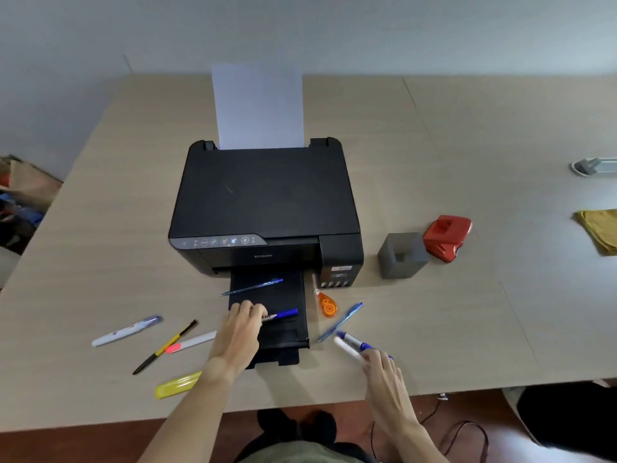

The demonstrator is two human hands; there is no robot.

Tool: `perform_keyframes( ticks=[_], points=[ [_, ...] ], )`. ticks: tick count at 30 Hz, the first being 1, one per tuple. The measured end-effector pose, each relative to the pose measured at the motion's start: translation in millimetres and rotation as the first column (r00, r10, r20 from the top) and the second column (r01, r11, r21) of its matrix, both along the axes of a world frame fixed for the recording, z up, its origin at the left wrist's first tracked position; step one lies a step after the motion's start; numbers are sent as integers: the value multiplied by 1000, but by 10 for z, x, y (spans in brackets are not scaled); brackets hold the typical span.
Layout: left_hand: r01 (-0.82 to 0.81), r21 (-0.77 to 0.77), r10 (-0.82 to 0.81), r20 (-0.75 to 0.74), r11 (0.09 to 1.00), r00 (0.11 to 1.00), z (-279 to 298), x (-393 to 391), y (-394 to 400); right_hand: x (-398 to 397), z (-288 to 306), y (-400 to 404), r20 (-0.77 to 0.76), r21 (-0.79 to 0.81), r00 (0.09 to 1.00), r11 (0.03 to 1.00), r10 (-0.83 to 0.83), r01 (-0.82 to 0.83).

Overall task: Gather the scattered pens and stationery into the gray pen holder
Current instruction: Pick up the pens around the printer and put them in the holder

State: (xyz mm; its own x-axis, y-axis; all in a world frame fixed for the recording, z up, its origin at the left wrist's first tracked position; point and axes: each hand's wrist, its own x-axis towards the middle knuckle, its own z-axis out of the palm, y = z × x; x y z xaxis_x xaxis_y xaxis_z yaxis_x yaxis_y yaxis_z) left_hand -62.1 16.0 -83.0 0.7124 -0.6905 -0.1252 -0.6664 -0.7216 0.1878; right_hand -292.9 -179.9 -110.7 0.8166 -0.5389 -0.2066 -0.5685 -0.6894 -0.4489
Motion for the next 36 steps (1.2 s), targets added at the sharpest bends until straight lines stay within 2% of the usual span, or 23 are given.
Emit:
perform_keyframes(
  ticks=[3,5,7,10,13,18,23,27,31,34,36],
  points=[
    [93,-40,-93,-8,995,996,-8,-63,-130,84,230,-279,98,44,978,983,-182,178],
    [143,-65,-145,-34,988,989,18,-84,-262,176,385,-586,149,-19,942,951,-301,307],
    [178,-94,-185,-70,980,980,53,-96,-395,283,560,-922,183,-114,919,921,-350,374],
    [224,-127,-237,-98,966,967,103,-122,-570,466,807,-1370,200,-229,920,896,-338,379],
    [208,-184,-240,-172,961,955,168,-155,-701,650,963,-1666,138,-330,942,883,-305,334],
    [231,-312,-310,-234,922,922,338,-170,-840,1018,1143,-1798,15,-353,978,914,-206,198],
    [465,-343,-524,-102,816,845,593,-147,-1062,1185,1107,-1761,-41,-223,988,966,-146,134],
    [579,-304,-579,99,756,809,757,14,-1326,1096,1048,-1678,37,-117,978,971,-205,208],
    [660,-169,-600,297,732,743,924,127,-1712,786,991,-1555,64,-56,938,938,-340,343],
    [694,-43,-637,361,718,681,1032,144,-2027,490,894,-1469,14,-11,896,896,-443,443],
    [683,2,-637,364,730,680,1061,145,-2266,301,803,-1424,-23,6,876,876,-483,483]
  ],
)
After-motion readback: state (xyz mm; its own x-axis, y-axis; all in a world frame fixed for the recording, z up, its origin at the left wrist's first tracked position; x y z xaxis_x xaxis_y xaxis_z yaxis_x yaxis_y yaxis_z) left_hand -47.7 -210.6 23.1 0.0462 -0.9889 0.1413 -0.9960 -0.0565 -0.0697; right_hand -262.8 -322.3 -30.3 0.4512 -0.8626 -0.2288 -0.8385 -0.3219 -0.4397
